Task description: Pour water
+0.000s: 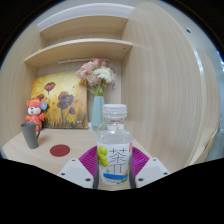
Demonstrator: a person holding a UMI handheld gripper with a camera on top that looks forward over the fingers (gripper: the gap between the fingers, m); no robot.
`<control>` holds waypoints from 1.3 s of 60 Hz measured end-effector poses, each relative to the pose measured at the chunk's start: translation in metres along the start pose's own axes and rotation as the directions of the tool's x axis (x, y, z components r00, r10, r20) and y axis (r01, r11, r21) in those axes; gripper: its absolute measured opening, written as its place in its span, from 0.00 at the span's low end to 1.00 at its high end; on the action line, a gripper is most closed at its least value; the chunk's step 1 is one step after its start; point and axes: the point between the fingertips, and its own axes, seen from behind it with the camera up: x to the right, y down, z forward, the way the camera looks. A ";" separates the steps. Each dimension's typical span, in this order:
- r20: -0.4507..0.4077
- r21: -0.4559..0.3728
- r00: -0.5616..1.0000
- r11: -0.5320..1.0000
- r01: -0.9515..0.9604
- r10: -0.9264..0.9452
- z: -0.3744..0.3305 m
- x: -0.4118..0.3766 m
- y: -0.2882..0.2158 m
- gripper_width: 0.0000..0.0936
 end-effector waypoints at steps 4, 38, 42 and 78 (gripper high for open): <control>-0.023 0.004 1.000 1.000 -0.004 0.004 0.002 0.002 0.000 0.40; -0.056 0.074 0.686 0.682 0.728 -0.726 0.049 -0.105 -0.085 0.40; -0.079 0.105 0.561 0.553 0.827 -0.824 0.055 -0.131 -0.100 0.40; -0.396 0.154 -0.437 -0.528 0.835 -0.807 0.079 -0.281 -0.141 0.39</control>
